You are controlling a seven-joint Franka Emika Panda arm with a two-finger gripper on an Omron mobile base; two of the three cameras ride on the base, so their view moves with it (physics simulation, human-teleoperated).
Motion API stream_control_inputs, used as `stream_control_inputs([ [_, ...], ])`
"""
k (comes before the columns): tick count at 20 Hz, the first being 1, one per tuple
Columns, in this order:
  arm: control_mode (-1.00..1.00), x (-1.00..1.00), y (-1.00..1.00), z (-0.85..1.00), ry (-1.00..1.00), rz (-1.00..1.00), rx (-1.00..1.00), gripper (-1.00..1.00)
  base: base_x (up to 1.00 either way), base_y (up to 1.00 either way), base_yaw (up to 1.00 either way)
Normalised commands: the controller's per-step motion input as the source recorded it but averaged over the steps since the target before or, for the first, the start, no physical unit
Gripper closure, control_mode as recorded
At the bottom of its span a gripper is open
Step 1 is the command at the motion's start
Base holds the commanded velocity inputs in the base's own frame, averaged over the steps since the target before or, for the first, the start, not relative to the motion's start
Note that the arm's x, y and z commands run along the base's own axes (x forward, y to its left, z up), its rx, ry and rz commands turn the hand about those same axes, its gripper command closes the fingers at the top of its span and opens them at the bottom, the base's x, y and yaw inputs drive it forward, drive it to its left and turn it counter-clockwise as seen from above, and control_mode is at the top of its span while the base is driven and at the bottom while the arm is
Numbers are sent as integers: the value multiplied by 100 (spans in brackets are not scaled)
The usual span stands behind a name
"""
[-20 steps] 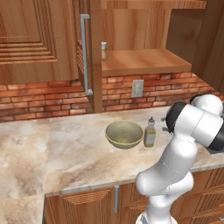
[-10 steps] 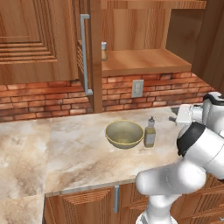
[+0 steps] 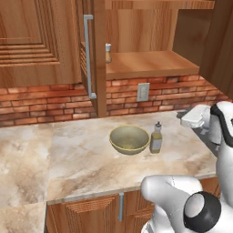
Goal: Retrieve the bottle and the shaker from the cabinet and place them next to the mixing bowl on the counter. Then add garlic from the fridge to the mixing bowl.
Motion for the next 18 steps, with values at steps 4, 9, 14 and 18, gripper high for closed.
stream_control_inputs([
  [4, -100, -64, 56, 50, 0, -28, -3, -100, 0, 0, 0],
  [9, -100, -39, 79, 40, 1, -18, -9, -100, 0, 0, 0],
  [14, -100, -38, 44, 92, 16, -17, -9, -100, 0, 0, 0],
  [18, -100, -18, 3, 100, 30, -14, -3, -100, 0, 0, 0],
])
